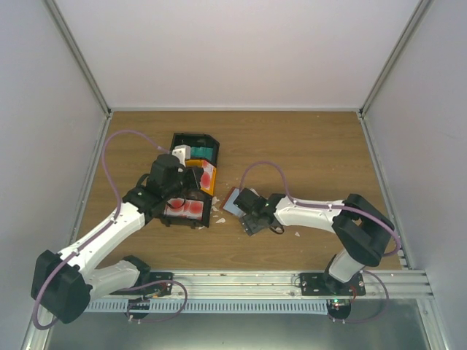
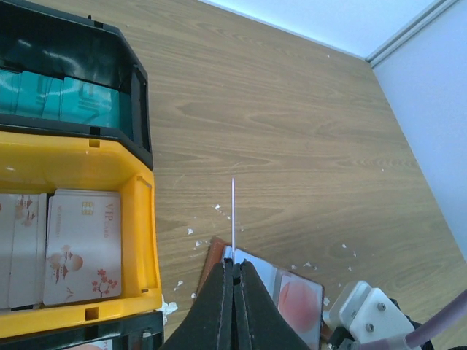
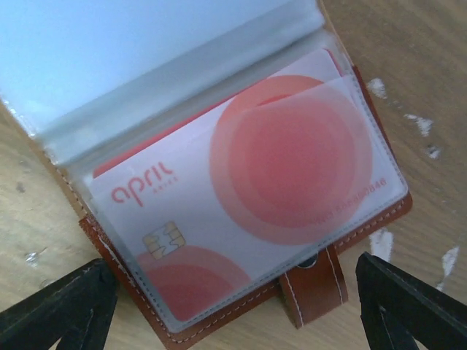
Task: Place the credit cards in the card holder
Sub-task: Pick up the credit card from the storage box, then adjust the card holder at the center of the board.
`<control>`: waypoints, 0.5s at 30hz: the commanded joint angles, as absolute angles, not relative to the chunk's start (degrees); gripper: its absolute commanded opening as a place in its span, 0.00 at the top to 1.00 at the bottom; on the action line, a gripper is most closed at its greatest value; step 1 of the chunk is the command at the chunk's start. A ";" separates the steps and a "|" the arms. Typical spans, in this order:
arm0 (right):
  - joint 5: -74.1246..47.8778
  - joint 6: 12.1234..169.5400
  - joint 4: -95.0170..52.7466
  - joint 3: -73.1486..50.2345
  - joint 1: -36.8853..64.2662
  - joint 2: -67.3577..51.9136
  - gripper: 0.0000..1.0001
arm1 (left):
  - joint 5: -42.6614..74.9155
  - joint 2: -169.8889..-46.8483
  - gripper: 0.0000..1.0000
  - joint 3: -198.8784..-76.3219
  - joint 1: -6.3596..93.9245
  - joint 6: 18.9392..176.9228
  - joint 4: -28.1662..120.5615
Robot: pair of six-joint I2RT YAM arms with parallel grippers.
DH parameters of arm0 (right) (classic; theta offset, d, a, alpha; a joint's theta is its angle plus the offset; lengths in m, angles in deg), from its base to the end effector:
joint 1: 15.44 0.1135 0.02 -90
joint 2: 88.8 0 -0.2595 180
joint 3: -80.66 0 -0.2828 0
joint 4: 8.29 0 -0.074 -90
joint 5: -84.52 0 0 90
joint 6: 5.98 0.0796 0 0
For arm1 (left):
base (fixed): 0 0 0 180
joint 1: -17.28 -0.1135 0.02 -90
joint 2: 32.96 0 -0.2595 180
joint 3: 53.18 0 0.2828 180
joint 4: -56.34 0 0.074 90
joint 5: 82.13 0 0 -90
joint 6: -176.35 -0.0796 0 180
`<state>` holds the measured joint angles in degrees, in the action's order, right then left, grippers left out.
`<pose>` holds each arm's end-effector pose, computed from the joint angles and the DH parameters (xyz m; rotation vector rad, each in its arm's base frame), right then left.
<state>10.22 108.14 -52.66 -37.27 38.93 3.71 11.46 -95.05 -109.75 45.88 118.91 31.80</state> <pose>0.2008 0.2432 0.0841 -0.6722 2.6816 -0.0620 0.2723 -0.1541 0.2388 -0.0359 2.1743 -0.6965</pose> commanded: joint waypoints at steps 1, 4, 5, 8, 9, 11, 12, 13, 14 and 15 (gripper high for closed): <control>16.71 112.13 -55.85 -36.81 39.23 5.54 0.10 | 12.11 -95.12 1.00 -109.09 45.36 119.15 36.44; 18.53 114.11 -57.44 -37.29 39.17 4.99 0.10 | 13.15 -95.67 1.00 -109.24 45.28 119.13 36.92; 19.14 114.87 -57.98 -37.37 39.08 4.76 0.10 | 13.64 -95.85 1.00 -109.21 45.24 119.11 37.08; 20.38 118.14 -59.96 -37.63 37.87 4.00 0.11 | 15.30 -96.61 1.00 -108.91 45.23 119.60 38.13; 20.40 119.15 -60.15 -37.83 37.19 3.57 0.11 | 15.86 -96.86 1.00 -108.79 45.23 119.76 38.44; 19.45 119.83 -59.30 -38.31 36.10 2.27 0.12 | 17.11 -97.32 1.00 -108.53 45.23 120.19 39.29; 18.61 119.50 -58.50 -38.56 35.68 1.30 0.12 | 17.81 -97.56 1.00 -108.34 45.23 120.45 39.84; 17.33 119.01 -57.46 -38.77 35.37 0.18 0.13 | 18.52 -97.71 1.00 -108.18 45.24 120.79 40.41; 15.21 117.94 -55.86 -38.82 35.15 -1.90 0.13 | 19.32 -97.92 1.00 -108.00 45.24 121.11 41.14; 12.80 116.92 -53.98 -39.05 34.84 -3.91 0.13 | 20.27 -98.11 1.00 -107.85 45.23 121.50 41.94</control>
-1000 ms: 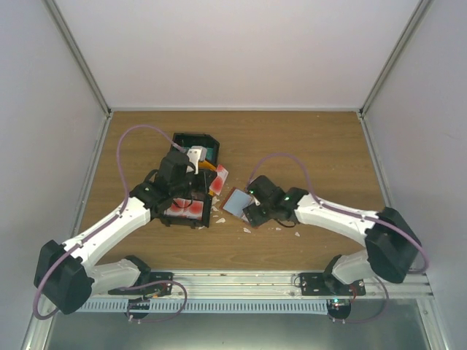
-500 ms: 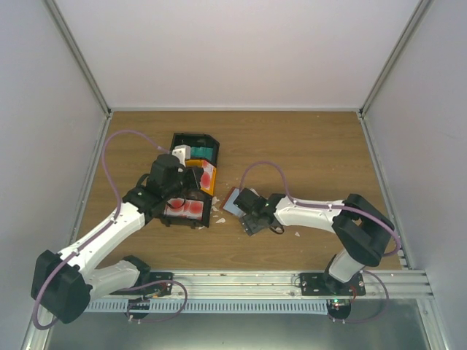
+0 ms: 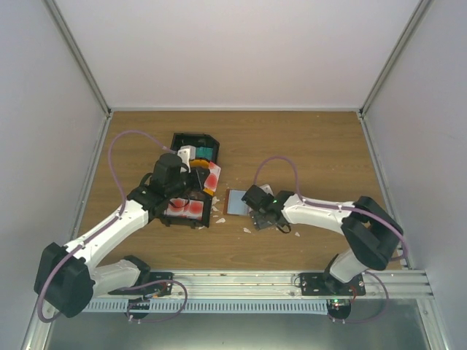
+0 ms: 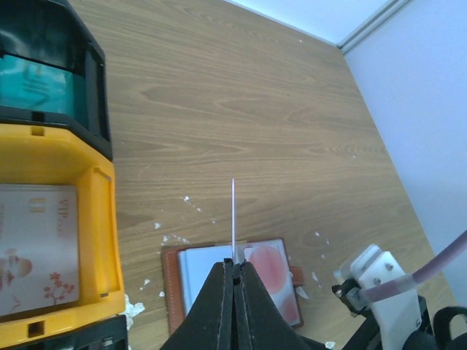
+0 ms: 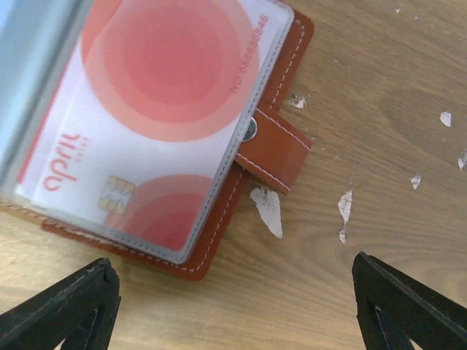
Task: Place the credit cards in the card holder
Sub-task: Adjust the card holder at the center of the board.
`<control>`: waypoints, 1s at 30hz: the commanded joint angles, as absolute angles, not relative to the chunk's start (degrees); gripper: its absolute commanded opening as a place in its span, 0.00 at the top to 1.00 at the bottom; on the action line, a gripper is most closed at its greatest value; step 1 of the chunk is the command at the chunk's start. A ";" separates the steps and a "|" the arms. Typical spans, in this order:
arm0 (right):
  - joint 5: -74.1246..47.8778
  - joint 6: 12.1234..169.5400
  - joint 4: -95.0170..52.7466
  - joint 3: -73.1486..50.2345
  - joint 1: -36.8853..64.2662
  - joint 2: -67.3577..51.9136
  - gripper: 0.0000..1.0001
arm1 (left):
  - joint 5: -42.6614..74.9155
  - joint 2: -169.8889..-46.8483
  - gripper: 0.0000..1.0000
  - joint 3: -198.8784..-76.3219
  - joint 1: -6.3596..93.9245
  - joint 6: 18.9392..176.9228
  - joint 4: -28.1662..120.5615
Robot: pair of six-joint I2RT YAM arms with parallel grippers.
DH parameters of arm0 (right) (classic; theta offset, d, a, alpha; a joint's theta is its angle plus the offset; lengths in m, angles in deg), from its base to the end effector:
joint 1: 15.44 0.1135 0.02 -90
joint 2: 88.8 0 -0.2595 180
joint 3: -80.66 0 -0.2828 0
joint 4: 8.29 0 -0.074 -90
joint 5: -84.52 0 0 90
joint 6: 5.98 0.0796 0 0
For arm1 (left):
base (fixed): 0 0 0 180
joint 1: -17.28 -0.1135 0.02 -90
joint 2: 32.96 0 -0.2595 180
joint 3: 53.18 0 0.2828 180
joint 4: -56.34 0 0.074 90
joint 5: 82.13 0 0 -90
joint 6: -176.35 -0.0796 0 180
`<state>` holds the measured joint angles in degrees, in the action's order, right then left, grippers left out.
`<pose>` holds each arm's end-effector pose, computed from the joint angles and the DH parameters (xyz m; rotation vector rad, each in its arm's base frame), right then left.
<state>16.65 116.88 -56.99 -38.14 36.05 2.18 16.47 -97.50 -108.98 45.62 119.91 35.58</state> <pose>0.2099 0.2156 0.0877 -0.3884 2.7005 -0.2106 0.2768 -0.1628 0.2296 -0.0038 2.1838 -0.7950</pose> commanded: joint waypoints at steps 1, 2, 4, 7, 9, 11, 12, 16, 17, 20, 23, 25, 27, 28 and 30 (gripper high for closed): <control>9.88 116.02 -51.49 -39.54 34.65 -6.55 0.14 | 21.24 -98.24 1.00 -107.78 45.23 122.16 42.91; 6.82 115.20 -48.54 -40.06 34.01 -9.16 0.14 | 22.42 -98.33 1.00 -107.64 45.23 122.85 43.84; -0.57 114.67 -41.51 -41.83 32.29 -15.36 0.17 | 25.11 -98.39 1.00 -107.07 45.23 125.48 47.61; -11.42 116.96 -28.28 -44.53 29.91 -23.16 0.26 | 29.49 -98.23 1.00 -105.57 45.25 131.47 53.29; -18.03 120.66 -18.38 -45.80 29.44 -25.56 0.32 | 31.86 -97.88 1.00 -104.22 45.25 136.53 57.49; -22.06 124.26 -11.67 -45.35 29.43 -25.53 0.34 | 33.43 -97.30 1.00 -103.23 45.39 141.07 61.02; -21.53 126.42 -10.61 -44.65 29.39 -25.07 0.34 | 33.91 -96.84 1.00 -102.93 45.33 143.02 62.40; -16.66 135.28 -10.25 -43.16 28.14 -23.65 0.34 | 34.26 -94.14 1.00 -101.83 45.33 147.84 65.08; -16.37 137.49 -10.20 -43.44 27.42 -23.59 0.36 | 33.90 -93.19 1.00 -101.35 45.39 148.54 65.57; -18.21 143.01 -7.24 -46.07 24.98 -24.15 0.44 | 32.47 -90.75 1.00 -100.38 45.42 149.70 66.36; -25.53 144.11 -1.06 -47.88 23.15 -23.09 0.50 | 31.65 -89.59 1.00 -99.98 45.34 149.47 66.57; -30.49 144.52 3.75 -48.26 23.02 -21.61 0.54 | 31.83 -89.62 1.00 -99.97 45.33 149.47 66.87; -35.21 146.13 9.62 -49.26 23.07 -20.23 0.56 | 31.91 -89.65 1.00 -99.97 45.36 149.46 67.32; -36.32 146.89 11.75 -49.69 23.10 -19.97 0.57 | 31.86 -89.59 1.00 -99.97 45.35 149.46 67.44; -36.83 147.78 13.89 -50.33 23.13 -19.93 0.57 | 31.65 -89.61 1.00 -99.92 45.34 149.47 67.65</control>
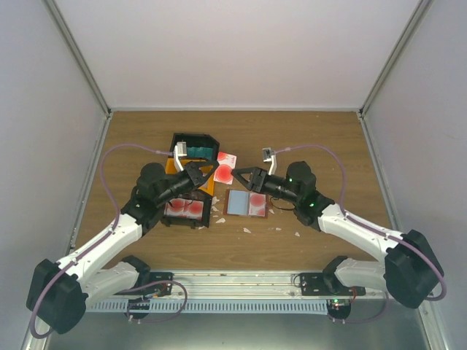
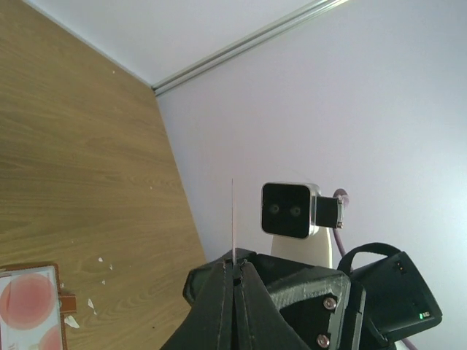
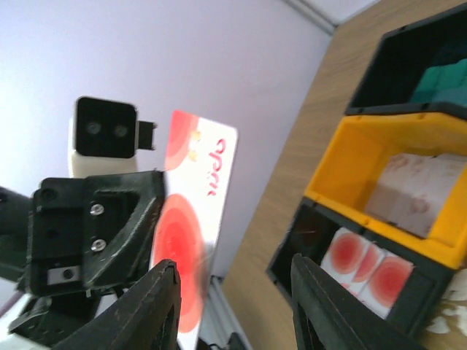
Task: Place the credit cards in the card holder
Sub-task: Adjust the card holder at the center of the board.
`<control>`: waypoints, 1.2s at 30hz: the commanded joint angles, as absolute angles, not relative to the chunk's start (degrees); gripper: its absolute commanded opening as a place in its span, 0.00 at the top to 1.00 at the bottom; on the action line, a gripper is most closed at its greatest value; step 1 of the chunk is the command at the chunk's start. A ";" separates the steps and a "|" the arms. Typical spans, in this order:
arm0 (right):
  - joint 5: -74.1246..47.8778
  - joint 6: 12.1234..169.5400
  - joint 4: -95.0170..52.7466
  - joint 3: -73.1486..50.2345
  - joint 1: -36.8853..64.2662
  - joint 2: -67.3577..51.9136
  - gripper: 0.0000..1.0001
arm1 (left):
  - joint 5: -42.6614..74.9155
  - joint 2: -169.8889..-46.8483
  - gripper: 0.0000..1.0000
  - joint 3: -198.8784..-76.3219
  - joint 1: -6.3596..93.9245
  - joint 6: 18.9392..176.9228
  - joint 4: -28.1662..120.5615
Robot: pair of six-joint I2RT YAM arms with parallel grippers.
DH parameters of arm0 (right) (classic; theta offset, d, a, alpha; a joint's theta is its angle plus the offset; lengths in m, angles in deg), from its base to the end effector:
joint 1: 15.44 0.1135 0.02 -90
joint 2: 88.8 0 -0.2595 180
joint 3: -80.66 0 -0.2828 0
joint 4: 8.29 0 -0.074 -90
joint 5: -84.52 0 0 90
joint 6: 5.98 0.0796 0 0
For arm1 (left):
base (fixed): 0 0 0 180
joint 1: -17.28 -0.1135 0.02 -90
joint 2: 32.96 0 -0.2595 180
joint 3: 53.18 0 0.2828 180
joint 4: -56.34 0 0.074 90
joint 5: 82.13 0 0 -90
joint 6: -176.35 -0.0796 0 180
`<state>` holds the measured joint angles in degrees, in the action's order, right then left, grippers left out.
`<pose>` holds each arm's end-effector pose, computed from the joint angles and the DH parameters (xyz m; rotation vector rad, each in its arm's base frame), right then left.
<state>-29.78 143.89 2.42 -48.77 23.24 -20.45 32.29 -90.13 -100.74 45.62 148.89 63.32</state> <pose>0.2442 0.2374 0.2503 -0.0061 1.9767 1.5732 0.2524 -0.1735 0.2776 -0.1754 1.8481 -1.5132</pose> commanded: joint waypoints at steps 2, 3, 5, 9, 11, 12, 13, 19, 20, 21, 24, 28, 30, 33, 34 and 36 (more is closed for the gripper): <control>-36.06 147.58 13.08 -50.29 23.06 -20.15 0.58 | 31.66 -89.58 1.00 -99.88 45.41 149.51 67.84; -35.92 147.61 12.83 -50.27 23.12 -20.16 0.60 | 31.70 -89.47 1.00 -99.88 45.35 149.58 67.90; -35.90 147.87 12.36 -50.18 23.06 -19.93 0.67 | 32.01 -89.56 1.00 -99.83 45.39 149.86 68.06; -36.29 148.93 13.71 -50.18 23.07 -18.95 0.77 | 32.43 -89.59 1.00 -99.09 45.18 151.16 68.83; -36.57 149.15 13.85 -49.52 23.06 -18.11 0.80 | 32.63 -89.57 1.00 -98.69 45.19 151.59 69.24; -36.59 149.13 13.88 -49.22 23.06 -17.79 0.81 | 32.81 -89.59 1.00 -98.66 45.15 151.68 69.43; -36.65 149.20 13.89 -49.01 23.07 -17.48 0.83 | 33.07 -89.57 1.00 -98.68 45.14 151.72 69.60; -37.60 149.20 15.29 -48.29 23.03 -16.24 0.92 | 33.66 -89.73 1.00 -98.09 45.15 151.78 69.30; -37.86 149.09 15.43 -48.18 23.07 -16.13 0.93 | 33.91 -89.94 1.00 -98.06 45.10 151.70 69.14; -37.87 148.86 15.23 -48.15 23.06 -16.12 0.94 | 34.16 -90.04 1.00 -97.95 45.14 151.66 68.96; -38.01 148.00 14.44 -47.82 22.73 -16.11 0.99 | 34.31 -90.36 0.99 -97.52 45.10 151.21 68.16; -38.05 146.20 11.27 -48.39 21.51 -17.10 0.99 | 32.53 -90.31 0.77 -98.21 45.06 148.65 62.94; -38.05 145.09 8.75 -49.23 20.38 -18.18 1.00 | 30.90 -90.36 0.61 -98.77 45.06 146.18 59.03; -38.18 142.04 3.16 -50.59 18.21 -20.30 1.00 | 28.73 -91.39 0.39 -100.36 45.06 142.52 51.45; -38.22 140.61 0.57 -50.82 17.54 -21.25 0.99 | 28.38 -91.97 0.34 -101.23 45.06 141.19 49.24; -38.16 138.18 -4.87 -51.68 16.06 -22.41 0.99 | 28.45 -93.54 0.29 -101.79 45.15 138.91 46.86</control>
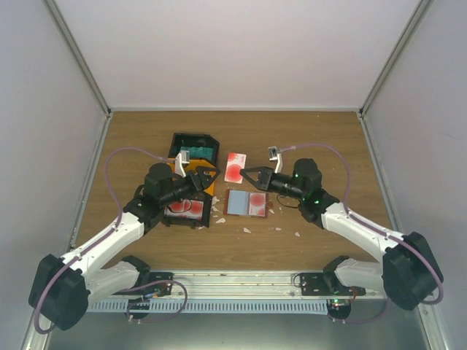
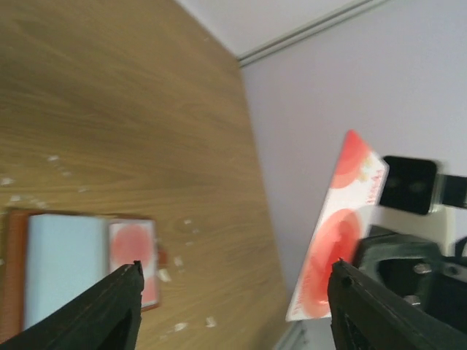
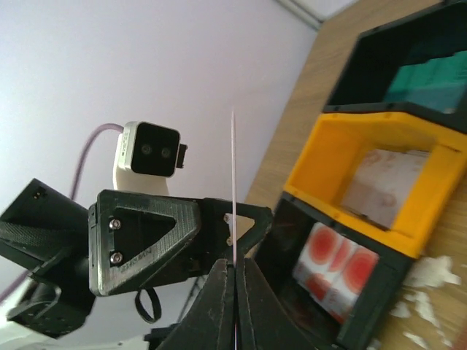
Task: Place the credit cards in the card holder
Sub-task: Adjust the card holder at the center of the board, then insert the credit card into the card holder.
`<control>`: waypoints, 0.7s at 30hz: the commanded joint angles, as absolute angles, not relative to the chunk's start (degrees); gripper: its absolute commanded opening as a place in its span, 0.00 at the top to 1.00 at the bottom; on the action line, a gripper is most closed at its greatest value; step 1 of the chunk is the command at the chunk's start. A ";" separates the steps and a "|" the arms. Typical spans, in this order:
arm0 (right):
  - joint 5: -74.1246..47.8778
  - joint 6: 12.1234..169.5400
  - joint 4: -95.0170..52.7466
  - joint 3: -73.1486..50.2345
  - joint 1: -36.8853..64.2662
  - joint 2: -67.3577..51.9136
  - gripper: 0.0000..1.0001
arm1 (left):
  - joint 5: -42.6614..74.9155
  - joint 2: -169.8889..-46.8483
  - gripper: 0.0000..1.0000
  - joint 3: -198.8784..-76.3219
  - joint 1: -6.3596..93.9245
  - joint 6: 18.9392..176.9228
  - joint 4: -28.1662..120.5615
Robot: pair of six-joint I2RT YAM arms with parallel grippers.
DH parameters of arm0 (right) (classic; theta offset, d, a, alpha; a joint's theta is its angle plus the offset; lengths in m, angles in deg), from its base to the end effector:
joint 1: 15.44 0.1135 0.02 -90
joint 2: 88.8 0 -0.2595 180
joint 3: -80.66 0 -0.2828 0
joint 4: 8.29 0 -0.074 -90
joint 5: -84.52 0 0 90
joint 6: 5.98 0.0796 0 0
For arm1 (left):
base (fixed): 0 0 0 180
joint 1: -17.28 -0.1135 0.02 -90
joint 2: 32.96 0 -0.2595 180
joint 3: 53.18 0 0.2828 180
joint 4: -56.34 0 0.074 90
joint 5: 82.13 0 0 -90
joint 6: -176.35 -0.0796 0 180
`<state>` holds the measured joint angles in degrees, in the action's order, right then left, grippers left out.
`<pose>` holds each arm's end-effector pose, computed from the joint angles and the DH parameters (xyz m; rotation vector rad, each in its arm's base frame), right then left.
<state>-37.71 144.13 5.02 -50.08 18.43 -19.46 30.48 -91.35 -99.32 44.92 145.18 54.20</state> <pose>0.2540 0.2216 0.2426 -0.0441 1.9842 1.6276 0.2544 -0.1678 0.2378 -0.2418 2.0345 -1.3708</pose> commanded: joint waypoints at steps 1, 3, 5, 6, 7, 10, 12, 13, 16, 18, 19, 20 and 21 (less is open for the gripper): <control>-38.04 137.18 -7.19 -52.34 15.24 -22.98 0.99 | 28.67 -94.27 0.28 -101.88 45.23 138.12 46.19; -37.40 135.43 -11.87 -53.76 13.48 -23.48 0.99 | 29.92 -96.55 0.26 -102.05 45.41 136.18 45.65; -38.04 133.61 -15.48 -55.14 11.51 -22.73 1.00 | 30.33 -99.36 0.27 -102.79 46.07 134.27 44.70; -38.31 132.91 -16.84 -55.78 10.75 -22.00 1.00 | 30.57 -100.78 0.28 -103.11 46.49 133.28 44.59; -39.12 132.09 -17.41 -56.51 9.95 -21.06 1.00 | 30.67 -102.90 0.31 -103.53 47.16 132.41 44.57; -41.10 130.64 -17.33 -58.19 8.89 -18.08 1.00 | 31.03 -108.29 0.42 -105.82 49.11 129.79 44.55; -41.22 130.25 -17.36 -58.26 8.75 -16.13 0.99 | 29.71 -111.33 0.49 -107.01 50.49 128.18 42.90; -41.17 130.17 -17.19 -58.31 8.67 -15.32 1.00 | 29.00 -112.75 0.51 -107.43 51.01 127.78 42.87; -41.07 130.49 -16.08 -58.39 8.29 -12.80 0.99 | 28.71 -117.08 0.59 -108.98 51.85 126.71 42.93; -41.21 130.59 -15.46 -58.27 8.04 -10.90 1.00 | 28.65 -119.42 0.63 -109.85 52.32 126.17 43.22; -41.36 130.53 -14.99 -58.22 7.94 -9.93 1.00 | 28.47 -120.42 0.65 -110.30 52.49 125.90 43.35; -41.56 130.49 -14.66 -58.14 7.87 -9.07 1.00 | 28.39 -121.46 0.67 -110.63 52.60 125.72 43.34; -41.63 130.45 -14.53 -57.97 7.70 -7.87 0.99 | 28.69 -122.49 0.69 -111.23 52.70 125.46 43.24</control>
